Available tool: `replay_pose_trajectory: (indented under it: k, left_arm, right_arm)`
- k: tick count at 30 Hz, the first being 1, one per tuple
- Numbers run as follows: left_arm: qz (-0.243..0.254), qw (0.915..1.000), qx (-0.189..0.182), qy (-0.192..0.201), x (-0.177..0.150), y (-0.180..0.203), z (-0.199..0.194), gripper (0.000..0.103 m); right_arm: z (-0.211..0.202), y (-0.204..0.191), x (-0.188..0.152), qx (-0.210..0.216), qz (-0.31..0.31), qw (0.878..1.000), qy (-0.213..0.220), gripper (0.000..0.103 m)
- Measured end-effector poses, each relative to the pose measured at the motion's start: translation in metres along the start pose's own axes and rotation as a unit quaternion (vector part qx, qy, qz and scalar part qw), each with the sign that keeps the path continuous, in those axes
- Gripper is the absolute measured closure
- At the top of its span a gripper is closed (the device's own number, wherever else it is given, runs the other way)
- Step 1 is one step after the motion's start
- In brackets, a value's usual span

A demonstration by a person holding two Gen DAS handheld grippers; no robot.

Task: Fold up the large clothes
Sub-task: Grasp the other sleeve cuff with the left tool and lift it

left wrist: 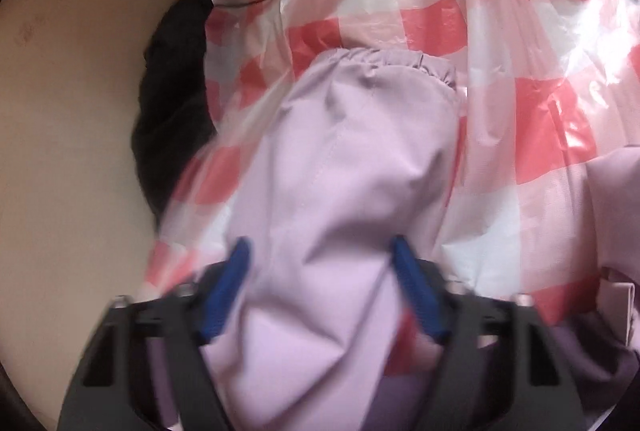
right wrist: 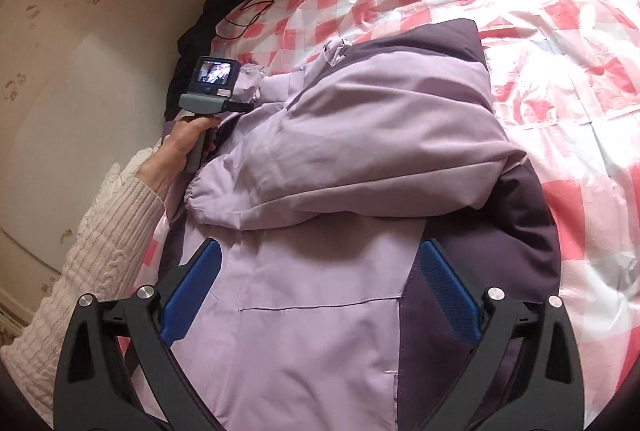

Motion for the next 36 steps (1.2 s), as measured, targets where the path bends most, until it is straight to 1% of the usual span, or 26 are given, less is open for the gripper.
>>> replay_pose_trajectory:
  k: [3,4,5,6,8,10,11,13,14,15,17,18,19,20,21,22,24,25,26,27,29,31,32,33,34,36]
  left_arm:
    - [-0.081,0.9935,-0.070,0.036,-0.013,-0.029,-0.013,0.089]
    - [-0.108,0.9888,-0.090,0.049,-0.018,-0.042,-0.020,0.091]
    - [-0.146,0.9802,-0.117,0.065,-0.025,-0.059,-0.029,0.092]
    - [-0.190,0.9656,-0.153,0.091,-0.032,-0.082,-0.043,0.092]
    - [-0.263,0.9292,-0.213,0.148,-0.050,-0.128,-0.074,0.092]
    - [-0.318,0.8909,-0.250,0.206,-0.076,-0.182,-0.110,0.092]
    - [-0.344,0.8750,-0.257,0.223,-0.093,-0.209,-0.123,0.092]
    - [-0.407,0.8282,-0.287,0.257,-0.134,-0.263,-0.138,0.092]
    - [-0.435,0.8106,-0.296,0.257,-0.159,-0.285,-0.137,0.092]
    - [-0.464,0.7972,-0.299,0.245,-0.185,-0.300,-0.132,0.085]
    - [-0.531,0.7700,-0.293,0.199,-0.252,-0.321,-0.108,0.061]
    - [-0.564,0.7565,-0.283,0.171,-0.287,-0.325,-0.096,0.034]
    - [-0.597,0.7389,-0.273,0.150,-0.323,-0.329,-0.087,0.018]
    - [-0.622,0.7226,-0.268,0.138,-0.355,-0.332,-0.081,0.017]
    - [-0.639,0.7092,-0.267,0.132,-0.380,-0.333,-0.077,0.017]
    - [-0.648,0.6996,-0.270,0.135,-0.401,-0.335,-0.077,0.015]
    - [-0.657,0.6869,-0.274,0.145,-0.424,-0.340,-0.080,0.011]
    - [-0.657,0.6825,-0.283,0.149,-0.427,-0.340,-0.082,0.007]
    - [-0.654,0.6793,-0.298,0.147,-0.424,-0.338,-0.082,0.007]
    - [-0.648,0.6793,-0.314,0.140,-0.417,-0.335,-0.080,0.007]
    - [-0.635,0.6909,-0.325,0.120,-0.404,-0.332,-0.070,0.007]
    - [-0.634,0.6994,-0.316,0.097,-0.391,-0.334,-0.059,0.007]
    - [-0.640,0.7007,-0.304,0.085,-0.388,-0.337,-0.054,0.007]
    - [-0.649,0.6985,-0.293,0.071,-0.386,-0.341,-0.046,0.007]
    - [-0.662,0.6894,-0.287,0.062,-0.386,-0.344,-0.042,0.007]
    - [-0.695,0.6604,-0.277,0.067,-0.383,-0.353,-0.041,0.007]
  right_arm:
    - [0.006,0.000,-0.004,0.001,-0.002,1.000,-0.004,0.007]
    - [0.007,0.000,-0.005,0.002,0.000,1.000,-0.003,0.007]
    - [0.006,-0.003,-0.006,0.007,0.001,1.000,-0.002,0.007]
    - [0.006,-0.006,-0.007,0.010,-0.001,1.000,-0.001,0.007]
    - [0.007,-0.010,-0.008,0.010,-0.006,1.000,0.003,0.007]
    - [0.006,-0.014,-0.008,0.013,-0.002,1.000,0.007,0.007]
    - [0.005,-0.015,-0.008,0.014,0.002,1.000,0.008,0.007]
    - [0.004,-0.019,-0.008,0.019,0.013,1.000,0.012,0.007]
    - [0.002,-0.022,-0.008,0.025,0.018,0.999,0.014,0.007]
    - [0.000,-0.025,-0.010,0.031,0.023,0.999,0.016,0.007]
    - [-0.008,-0.030,-0.015,0.044,0.030,0.998,0.023,0.007]
    - [-0.011,-0.031,-0.018,0.049,0.032,0.998,0.026,0.007]
    - [-0.014,-0.032,-0.020,0.053,0.032,0.998,0.029,0.007]
    - [-0.016,-0.032,-0.021,0.057,0.033,0.997,0.031,0.007]
    - [-0.017,-0.029,-0.020,0.058,0.036,0.997,0.034,0.007]
    - [-0.017,-0.027,-0.019,0.056,0.038,0.997,0.036,0.007]
    - [-0.016,-0.019,-0.014,0.054,0.043,0.997,0.041,0.007]
    - [-0.016,-0.014,-0.013,0.049,0.046,0.997,0.046,0.007]
    - [-0.015,-0.007,-0.011,0.043,0.051,0.997,0.048,0.007]
    - [-0.014,-0.001,-0.009,0.041,0.059,0.996,0.050,0.007]
    - [-0.014,0.011,-0.006,0.035,0.071,0.995,0.056,0.007]
    - [-0.015,0.021,-0.002,0.028,0.078,0.995,0.061,0.007]
    - [-0.016,0.025,-0.001,0.027,0.083,0.994,0.062,0.007]
    - [-0.017,0.029,0.001,0.025,0.086,0.994,0.064,0.007]
    - [-0.017,0.032,0.002,0.022,0.087,0.994,0.066,0.007]
    - [-0.018,0.034,0.004,0.019,0.083,0.994,0.069,0.007]
Point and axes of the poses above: each gripper's, at about its wrist camera, not at the fingertips, and z roughly the way its jaws point, y to its right, x to its top, the point moved 10 cm from there along z, roughly the way its jaws point, and after that the axes turned 15 degrees about z, right-handed, at the moved point
